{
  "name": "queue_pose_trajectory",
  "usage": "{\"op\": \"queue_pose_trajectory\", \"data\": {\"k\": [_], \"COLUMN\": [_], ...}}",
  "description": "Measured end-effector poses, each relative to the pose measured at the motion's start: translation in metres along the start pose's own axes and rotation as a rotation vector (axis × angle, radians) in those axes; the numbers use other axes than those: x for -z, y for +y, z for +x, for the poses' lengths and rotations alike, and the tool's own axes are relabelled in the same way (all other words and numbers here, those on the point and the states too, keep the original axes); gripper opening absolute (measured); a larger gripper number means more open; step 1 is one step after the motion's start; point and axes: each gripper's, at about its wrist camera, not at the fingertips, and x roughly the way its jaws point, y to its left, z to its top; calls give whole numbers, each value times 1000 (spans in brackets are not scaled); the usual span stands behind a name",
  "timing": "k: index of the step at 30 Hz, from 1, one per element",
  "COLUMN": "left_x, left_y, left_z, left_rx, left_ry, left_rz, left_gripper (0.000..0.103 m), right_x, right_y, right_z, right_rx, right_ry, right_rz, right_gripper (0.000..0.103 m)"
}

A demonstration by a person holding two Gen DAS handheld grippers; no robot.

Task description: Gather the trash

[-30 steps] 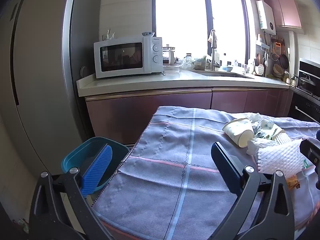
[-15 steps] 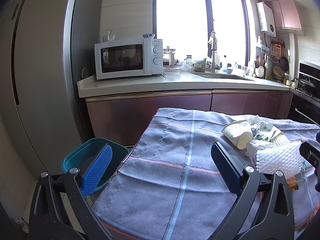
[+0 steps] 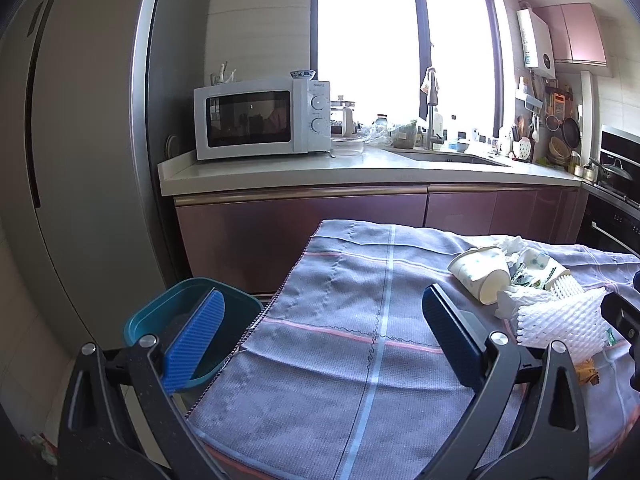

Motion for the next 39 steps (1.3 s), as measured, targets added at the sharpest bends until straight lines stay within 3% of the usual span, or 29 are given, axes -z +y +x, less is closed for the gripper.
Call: {"op": "queue_pose_trajectory", "data": {"k": [39], "left_x": [-1], "left_y": [-15], "left_z": [4], "left_rx": [20], "left_ry": [-14], "left_rz": [33], "left_gripper": [98], "right_x": [7], "right_y": [-7], "right_z": [4], "right_rx": [2], "right_ry": [12], "right_rz": [9], "right_gripper": [96]}}
